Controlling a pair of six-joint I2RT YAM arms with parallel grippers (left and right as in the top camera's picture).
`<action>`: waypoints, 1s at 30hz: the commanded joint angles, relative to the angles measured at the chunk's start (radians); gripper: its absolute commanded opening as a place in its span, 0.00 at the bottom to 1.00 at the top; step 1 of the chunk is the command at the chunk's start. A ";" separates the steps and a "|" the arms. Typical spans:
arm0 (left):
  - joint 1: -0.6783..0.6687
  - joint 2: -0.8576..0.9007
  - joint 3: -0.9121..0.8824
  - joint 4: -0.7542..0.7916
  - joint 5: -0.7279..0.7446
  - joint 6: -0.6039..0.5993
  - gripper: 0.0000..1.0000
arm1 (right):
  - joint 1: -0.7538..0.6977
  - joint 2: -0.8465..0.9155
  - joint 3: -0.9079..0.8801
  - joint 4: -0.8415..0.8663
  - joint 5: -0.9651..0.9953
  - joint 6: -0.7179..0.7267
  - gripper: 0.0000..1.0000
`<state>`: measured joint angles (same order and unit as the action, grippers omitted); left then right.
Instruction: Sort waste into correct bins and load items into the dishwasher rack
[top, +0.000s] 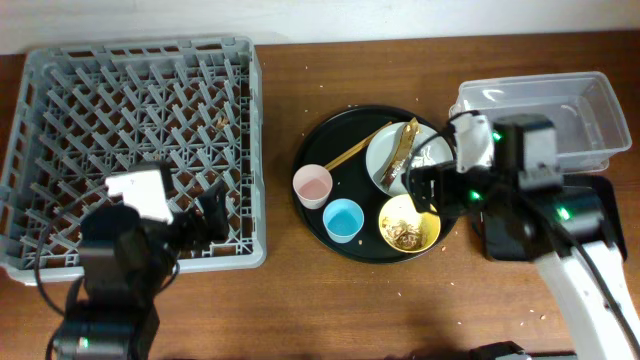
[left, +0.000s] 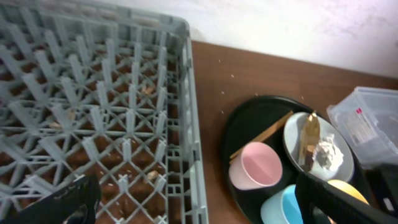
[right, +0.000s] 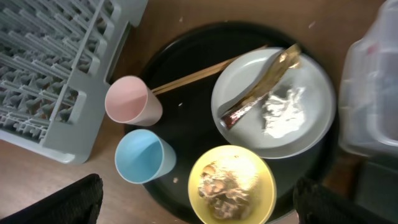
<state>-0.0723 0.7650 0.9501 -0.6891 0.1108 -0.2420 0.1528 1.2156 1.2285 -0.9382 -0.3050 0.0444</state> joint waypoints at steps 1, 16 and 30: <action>0.003 0.118 0.057 -0.059 0.188 0.012 0.99 | -0.003 0.181 0.017 -0.023 -0.033 0.081 0.82; 0.003 0.317 0.057 -0.105 0.312 -0.003 0.99 | -0.079 0.558 0.153 0.242 0.354 0.201 0.04; 0.003 0.070 0.248 -0.049 0.105 0.013 0.99 | -0.131 0.446 0.177 0.064 0.047 0.195 0.75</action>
<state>-0.0715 0.8532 1.1858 -0.7403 0.2771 -0.2447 -0.0814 1.6348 1.4361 -0.8589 -0.2817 0.2527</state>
